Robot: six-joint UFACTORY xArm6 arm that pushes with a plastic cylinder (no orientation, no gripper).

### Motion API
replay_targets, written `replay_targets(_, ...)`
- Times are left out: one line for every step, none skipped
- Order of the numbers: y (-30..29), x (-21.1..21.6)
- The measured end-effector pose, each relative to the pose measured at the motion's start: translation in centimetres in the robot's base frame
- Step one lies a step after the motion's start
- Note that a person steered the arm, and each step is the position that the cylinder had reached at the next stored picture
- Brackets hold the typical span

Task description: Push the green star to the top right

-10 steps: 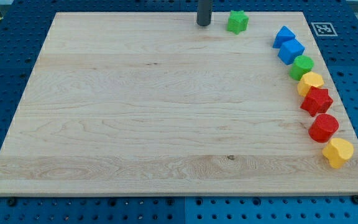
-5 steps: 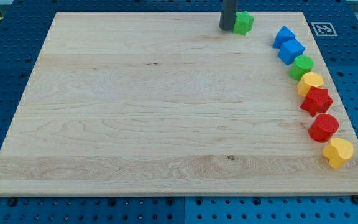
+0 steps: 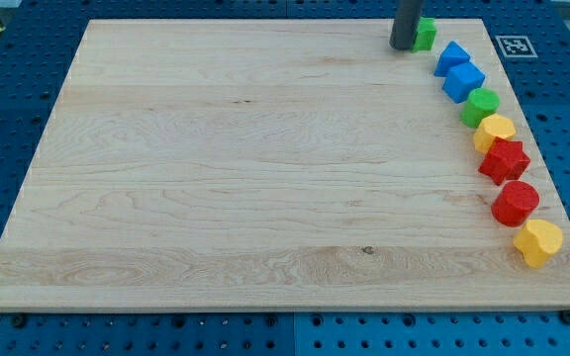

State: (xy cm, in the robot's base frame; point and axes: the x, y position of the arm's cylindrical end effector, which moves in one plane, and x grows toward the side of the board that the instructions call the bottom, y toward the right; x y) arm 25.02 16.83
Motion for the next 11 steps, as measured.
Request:
replay_targets(1.2, 0.0)
replay_targets(1.4, 0.0)
replay_targets(-0.8, 0.0)
replay_targets(-3.1, -1.3)
replay_targets(-3.0, -4.0)
replay_targets(-2.6, -4.5)
replay_targets(-1.1, -4.5)
replay_targets(0.1, -4.4)
replay_targets(0.3, -3.6)
replay_targets(0.6, -2.8)
replay_targets(1.5, -2.1)
